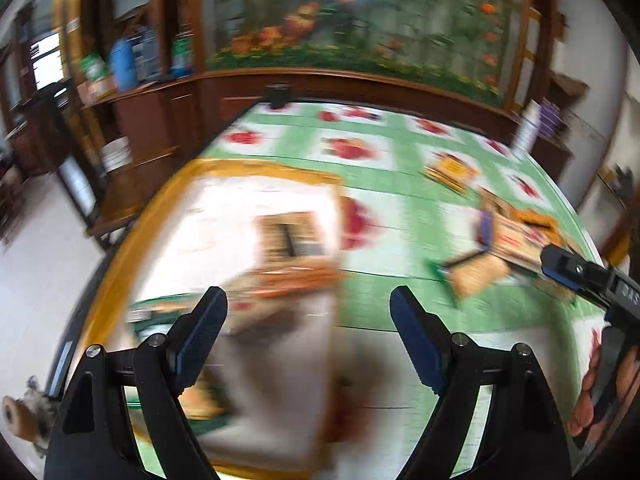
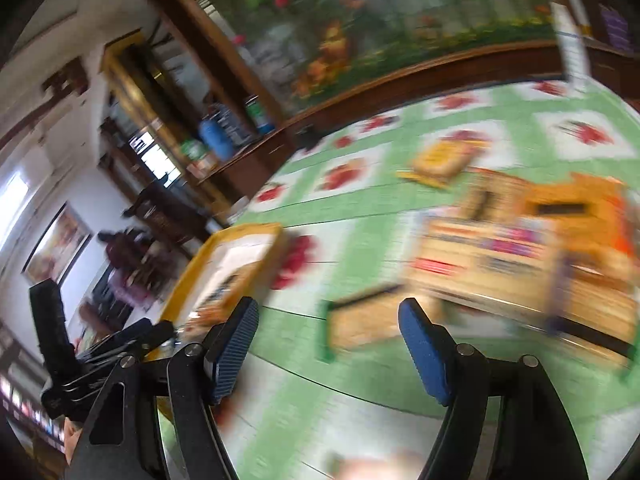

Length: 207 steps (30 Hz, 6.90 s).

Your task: Organize snacks

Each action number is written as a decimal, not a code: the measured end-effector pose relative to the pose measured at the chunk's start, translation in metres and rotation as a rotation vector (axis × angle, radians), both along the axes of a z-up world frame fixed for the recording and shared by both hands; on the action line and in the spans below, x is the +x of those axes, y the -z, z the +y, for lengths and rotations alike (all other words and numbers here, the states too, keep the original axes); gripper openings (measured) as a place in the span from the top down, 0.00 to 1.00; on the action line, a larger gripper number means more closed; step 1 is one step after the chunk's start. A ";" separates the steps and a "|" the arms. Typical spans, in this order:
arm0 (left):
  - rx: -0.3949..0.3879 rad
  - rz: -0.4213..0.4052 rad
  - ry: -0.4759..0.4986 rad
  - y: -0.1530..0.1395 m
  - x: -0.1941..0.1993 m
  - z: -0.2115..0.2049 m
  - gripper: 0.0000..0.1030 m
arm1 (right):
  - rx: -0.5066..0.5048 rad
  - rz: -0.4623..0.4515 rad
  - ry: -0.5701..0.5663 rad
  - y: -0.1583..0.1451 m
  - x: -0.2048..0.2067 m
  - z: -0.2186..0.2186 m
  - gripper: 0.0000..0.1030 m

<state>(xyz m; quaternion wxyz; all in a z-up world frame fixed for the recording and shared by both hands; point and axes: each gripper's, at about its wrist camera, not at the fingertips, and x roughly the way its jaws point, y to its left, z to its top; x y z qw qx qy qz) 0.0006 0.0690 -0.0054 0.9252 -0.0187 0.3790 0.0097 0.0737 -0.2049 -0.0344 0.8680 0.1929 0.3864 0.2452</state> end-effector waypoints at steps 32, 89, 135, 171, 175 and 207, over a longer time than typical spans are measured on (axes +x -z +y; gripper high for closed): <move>0.089 0.166 0.402 0.044 0.079 -0.111 0.19 | -0.558 -0.178 -0.343 0.017 0.056 0.001 0.16; 0.120 0.181 0.710 0.052 0.056 -0.191 0.48 | 0.147 -0.167 0.069 -0.043 -0.061 -0.155 0.44; 0.036 -0.123 -0.155 -0.014 -0.045 0.061 0.51 | 0.184 -0.149 -0.388 -0.036 -0.051 0.099 0.44; 0.028 -0.054 -0.307 0.003 -0.049 0.106 0.18 | 0.106 -0.006 -0.372 0.016 0.003 0.201 0.27; 0.034 -0.069 -0.292 -0.002 -0.051 0.098 0.18 | 0.135 -0.025 -0.333 0.007 -0.001 0.177 0.27; 0.071 -0.105 -0.174 -0.026 -0.050 0.028 0.18 | 0.178 -0.074 -0.093 -0.016 -0.020 0.037 0.21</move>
